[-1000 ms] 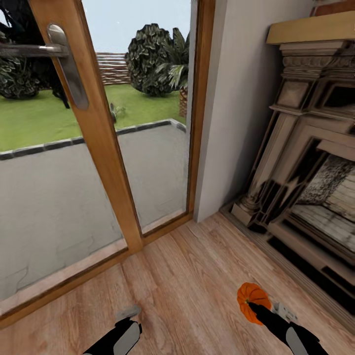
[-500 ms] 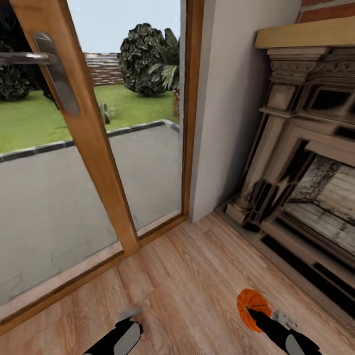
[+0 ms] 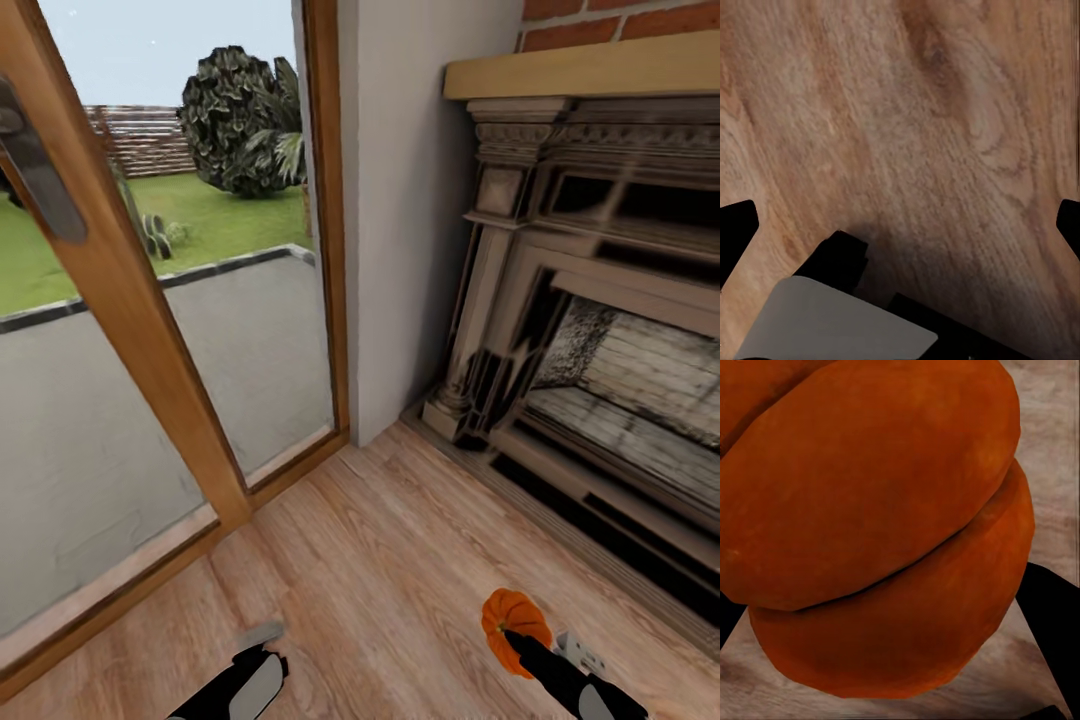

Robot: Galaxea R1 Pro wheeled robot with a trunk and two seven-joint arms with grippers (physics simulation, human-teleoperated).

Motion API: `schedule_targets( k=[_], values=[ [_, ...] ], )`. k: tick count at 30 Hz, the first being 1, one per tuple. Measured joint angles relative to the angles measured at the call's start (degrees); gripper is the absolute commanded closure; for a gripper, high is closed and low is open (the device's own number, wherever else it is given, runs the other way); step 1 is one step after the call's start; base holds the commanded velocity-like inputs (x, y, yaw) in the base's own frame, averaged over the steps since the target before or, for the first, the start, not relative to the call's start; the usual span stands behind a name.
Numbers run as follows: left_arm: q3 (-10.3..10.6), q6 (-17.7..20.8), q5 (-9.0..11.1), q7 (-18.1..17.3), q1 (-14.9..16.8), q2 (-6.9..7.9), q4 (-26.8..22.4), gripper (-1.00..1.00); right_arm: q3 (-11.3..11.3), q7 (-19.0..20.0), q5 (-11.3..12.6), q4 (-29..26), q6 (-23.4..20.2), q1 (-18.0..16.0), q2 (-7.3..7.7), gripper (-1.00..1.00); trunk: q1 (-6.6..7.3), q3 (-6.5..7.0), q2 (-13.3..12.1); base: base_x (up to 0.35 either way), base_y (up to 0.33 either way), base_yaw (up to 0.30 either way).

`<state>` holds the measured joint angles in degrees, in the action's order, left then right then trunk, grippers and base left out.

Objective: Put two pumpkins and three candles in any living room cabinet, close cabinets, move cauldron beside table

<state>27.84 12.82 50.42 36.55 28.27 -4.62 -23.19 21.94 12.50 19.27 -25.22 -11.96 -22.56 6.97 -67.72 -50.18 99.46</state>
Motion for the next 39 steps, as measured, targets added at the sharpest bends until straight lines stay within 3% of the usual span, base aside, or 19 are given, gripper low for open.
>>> schedule_targets(
  k=[16,39],
  values=[
    [0.0,-0.09,-0.03,0.01,0.0,-0.04,0.0,-1.0,0.0,-0.36,-0.06,0.52,2.63,0.0,-0.08,1.0,0.0,0.62,0.0,-0.001,0.001,-0.284],
    [0.02,-2.21,0.16,-0.06,0.0,-0.18,0.0,-1.0,0.09,0.03,0.27,0.52,2.74,0.01,0.01,1.0,0.0,1.53,0.0,0.0,0.0,-0.283]
  ],
)
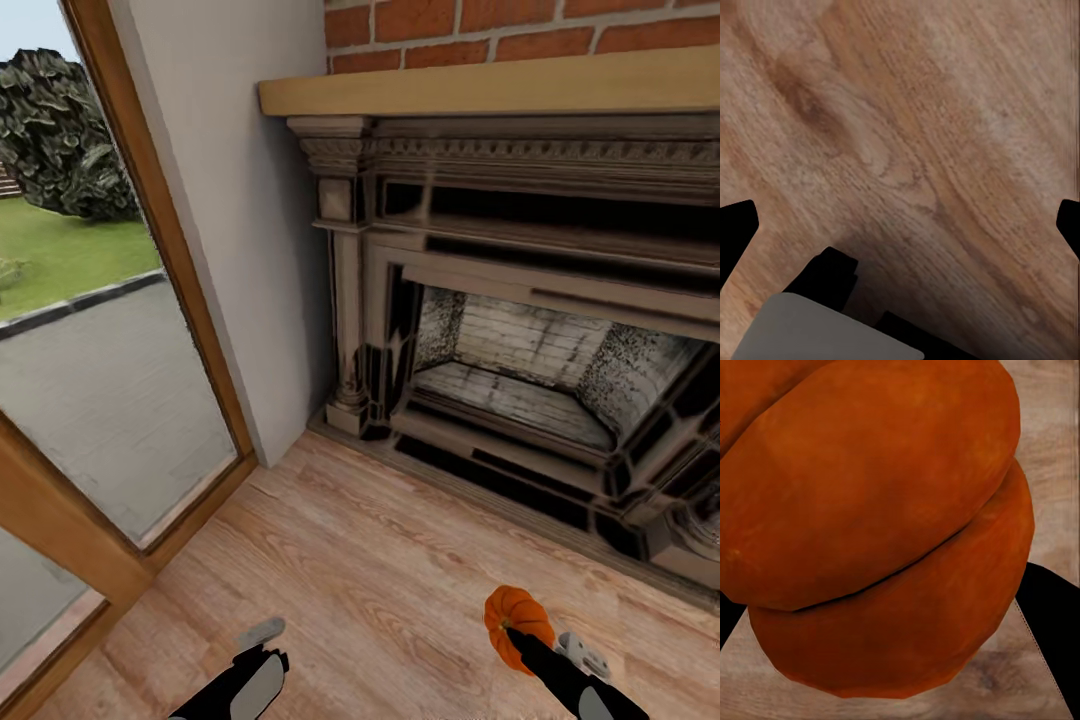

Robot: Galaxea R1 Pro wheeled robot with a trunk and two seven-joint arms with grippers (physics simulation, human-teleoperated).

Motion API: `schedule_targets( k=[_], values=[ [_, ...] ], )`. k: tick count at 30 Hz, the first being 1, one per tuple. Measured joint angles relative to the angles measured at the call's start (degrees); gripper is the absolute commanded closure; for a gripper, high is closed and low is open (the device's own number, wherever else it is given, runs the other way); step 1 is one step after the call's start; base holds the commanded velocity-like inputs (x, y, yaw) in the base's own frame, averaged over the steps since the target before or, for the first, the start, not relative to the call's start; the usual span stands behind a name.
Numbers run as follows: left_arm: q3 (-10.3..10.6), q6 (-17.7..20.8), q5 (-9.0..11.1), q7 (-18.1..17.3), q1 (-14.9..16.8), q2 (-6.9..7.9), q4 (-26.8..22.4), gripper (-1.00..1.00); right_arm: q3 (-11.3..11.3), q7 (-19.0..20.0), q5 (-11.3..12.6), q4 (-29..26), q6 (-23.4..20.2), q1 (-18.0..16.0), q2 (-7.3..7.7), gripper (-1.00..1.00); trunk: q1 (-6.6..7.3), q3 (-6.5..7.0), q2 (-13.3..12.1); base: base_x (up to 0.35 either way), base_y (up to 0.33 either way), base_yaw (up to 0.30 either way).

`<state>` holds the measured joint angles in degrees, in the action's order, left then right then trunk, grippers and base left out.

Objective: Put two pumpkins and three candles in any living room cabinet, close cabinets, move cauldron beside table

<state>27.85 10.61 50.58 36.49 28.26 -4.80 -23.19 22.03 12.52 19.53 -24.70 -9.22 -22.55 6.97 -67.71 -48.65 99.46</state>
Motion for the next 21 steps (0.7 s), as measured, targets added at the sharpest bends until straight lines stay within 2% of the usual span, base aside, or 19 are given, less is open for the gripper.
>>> schedule_targets(
  k=[21],
  values=[
    [0.04,0.09,-0.07,0.05,0.0,-0.18,0.0,-1.0,0.05,0.24,0.03,0.0,-0.43,0.0,0.09,1.0,0.0,0.83,0.0,0.0,0.0,-0.283]
  ],
)
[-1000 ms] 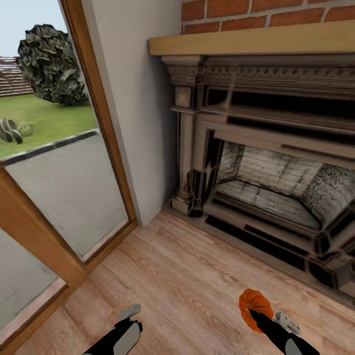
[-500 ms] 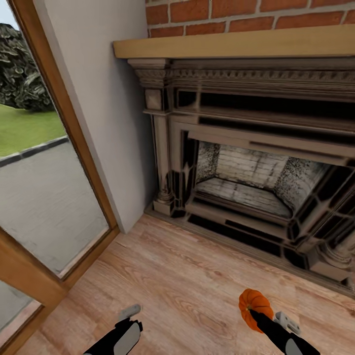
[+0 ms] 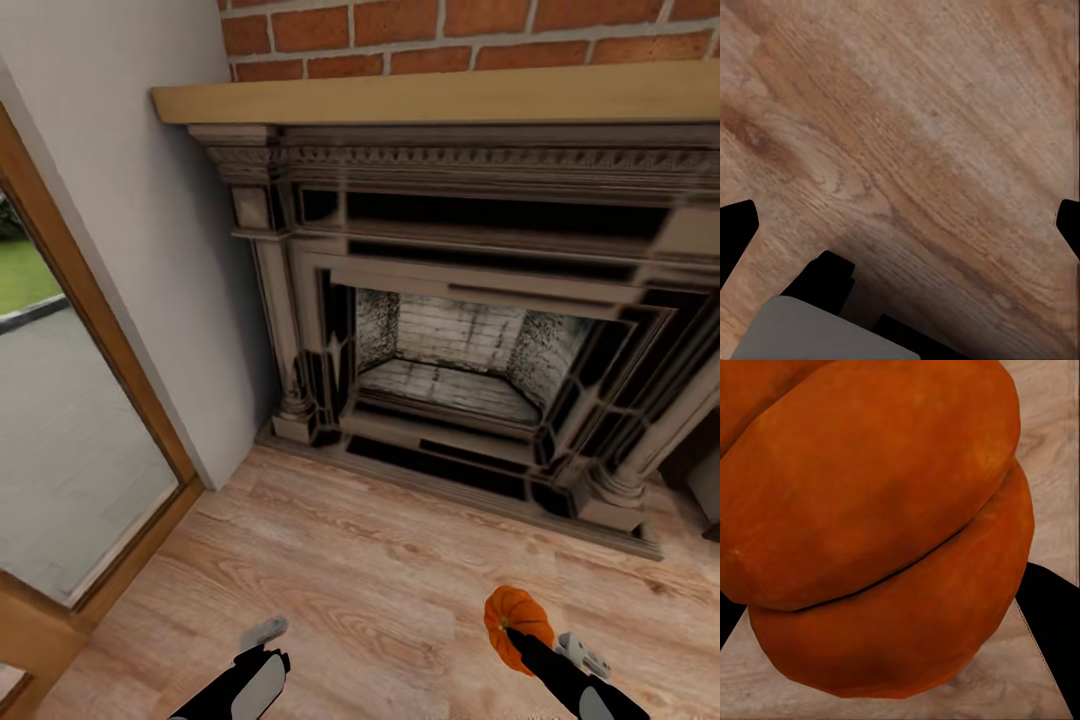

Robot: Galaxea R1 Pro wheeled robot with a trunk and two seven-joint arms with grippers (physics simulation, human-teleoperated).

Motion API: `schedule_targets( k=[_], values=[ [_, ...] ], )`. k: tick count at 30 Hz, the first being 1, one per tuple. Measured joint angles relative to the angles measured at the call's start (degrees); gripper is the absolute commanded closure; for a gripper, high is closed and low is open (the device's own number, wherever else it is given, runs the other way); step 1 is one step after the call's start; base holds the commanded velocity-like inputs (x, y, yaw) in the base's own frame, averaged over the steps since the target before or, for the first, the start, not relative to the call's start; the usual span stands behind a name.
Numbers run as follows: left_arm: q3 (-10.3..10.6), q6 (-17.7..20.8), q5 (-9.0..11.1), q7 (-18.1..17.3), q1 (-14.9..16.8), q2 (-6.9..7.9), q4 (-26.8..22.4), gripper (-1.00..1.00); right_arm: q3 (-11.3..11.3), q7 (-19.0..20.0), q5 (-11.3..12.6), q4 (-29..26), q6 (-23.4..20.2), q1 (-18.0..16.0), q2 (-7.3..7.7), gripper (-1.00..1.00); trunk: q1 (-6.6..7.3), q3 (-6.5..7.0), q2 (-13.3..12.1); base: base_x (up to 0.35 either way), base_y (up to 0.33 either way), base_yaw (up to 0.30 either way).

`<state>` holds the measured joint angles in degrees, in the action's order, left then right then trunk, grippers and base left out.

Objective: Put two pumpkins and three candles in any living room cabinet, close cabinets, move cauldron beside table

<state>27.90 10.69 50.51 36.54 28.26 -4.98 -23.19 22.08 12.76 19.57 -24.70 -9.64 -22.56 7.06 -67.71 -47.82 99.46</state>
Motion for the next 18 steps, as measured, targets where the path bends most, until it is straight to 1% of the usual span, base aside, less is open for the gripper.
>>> schedule_targets(
  k=[18],
  values=[
    [-0.03,0.0,0.09,0.03,0.0,-0.09,0.0,-1.0,-0.05,-0.05,0.0,0.07,0.17,-0.01,-0.09,1.0,0.0,0.71,0.0,0.0,0.0,-0.283]
  ],
)
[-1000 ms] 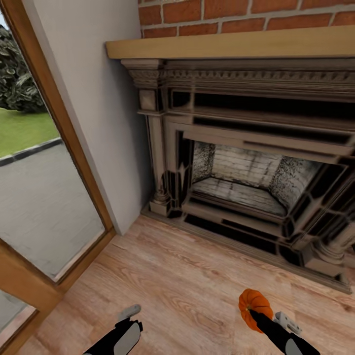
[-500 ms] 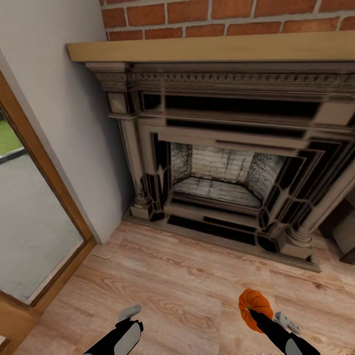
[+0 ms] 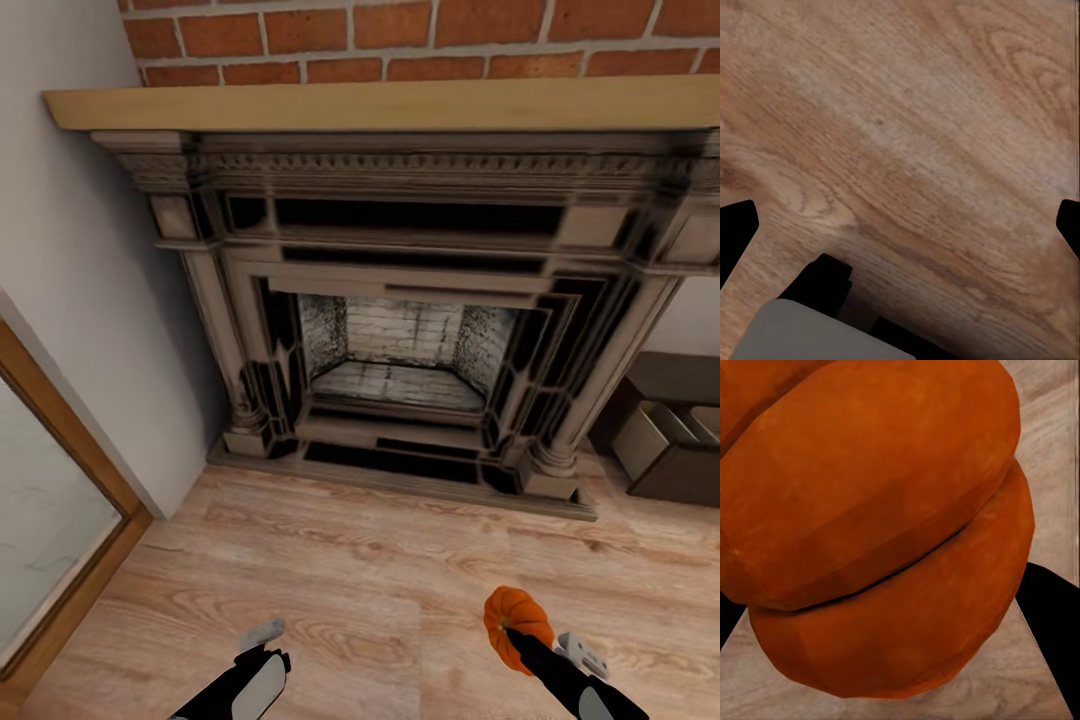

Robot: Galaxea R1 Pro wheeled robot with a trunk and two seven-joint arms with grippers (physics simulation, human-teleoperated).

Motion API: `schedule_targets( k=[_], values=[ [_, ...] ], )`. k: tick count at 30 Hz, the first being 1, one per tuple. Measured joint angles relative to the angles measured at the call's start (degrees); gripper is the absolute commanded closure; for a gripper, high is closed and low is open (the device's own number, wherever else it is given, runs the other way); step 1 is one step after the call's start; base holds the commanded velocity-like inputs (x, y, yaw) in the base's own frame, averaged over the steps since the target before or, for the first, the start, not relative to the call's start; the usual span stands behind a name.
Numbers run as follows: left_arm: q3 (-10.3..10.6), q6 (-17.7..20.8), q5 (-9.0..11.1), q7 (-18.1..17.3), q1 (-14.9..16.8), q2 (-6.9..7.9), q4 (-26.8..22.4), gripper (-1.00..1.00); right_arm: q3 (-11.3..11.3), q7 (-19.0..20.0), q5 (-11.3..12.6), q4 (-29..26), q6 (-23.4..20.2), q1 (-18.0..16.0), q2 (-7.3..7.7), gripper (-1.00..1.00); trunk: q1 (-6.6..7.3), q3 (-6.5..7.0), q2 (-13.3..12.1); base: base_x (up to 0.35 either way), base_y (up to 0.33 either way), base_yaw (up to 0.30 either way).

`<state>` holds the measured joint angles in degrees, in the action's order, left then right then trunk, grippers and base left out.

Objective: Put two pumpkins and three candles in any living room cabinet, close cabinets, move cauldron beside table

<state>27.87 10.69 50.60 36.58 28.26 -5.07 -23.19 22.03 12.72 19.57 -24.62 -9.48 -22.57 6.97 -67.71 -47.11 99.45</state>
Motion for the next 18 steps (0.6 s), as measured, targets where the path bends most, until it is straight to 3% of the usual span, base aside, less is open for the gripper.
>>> schedule_targets(
  k=[18],
  values=[
    [0.03,0.0,0.0,0.0,0.0,0.0,0.01,-1.0,0.4,-0.59,0.06,0.81,0.07,0.03,0.24,1.0,0.0,0.52,0.0,0.0,0.0,-0.283]
  ],
)
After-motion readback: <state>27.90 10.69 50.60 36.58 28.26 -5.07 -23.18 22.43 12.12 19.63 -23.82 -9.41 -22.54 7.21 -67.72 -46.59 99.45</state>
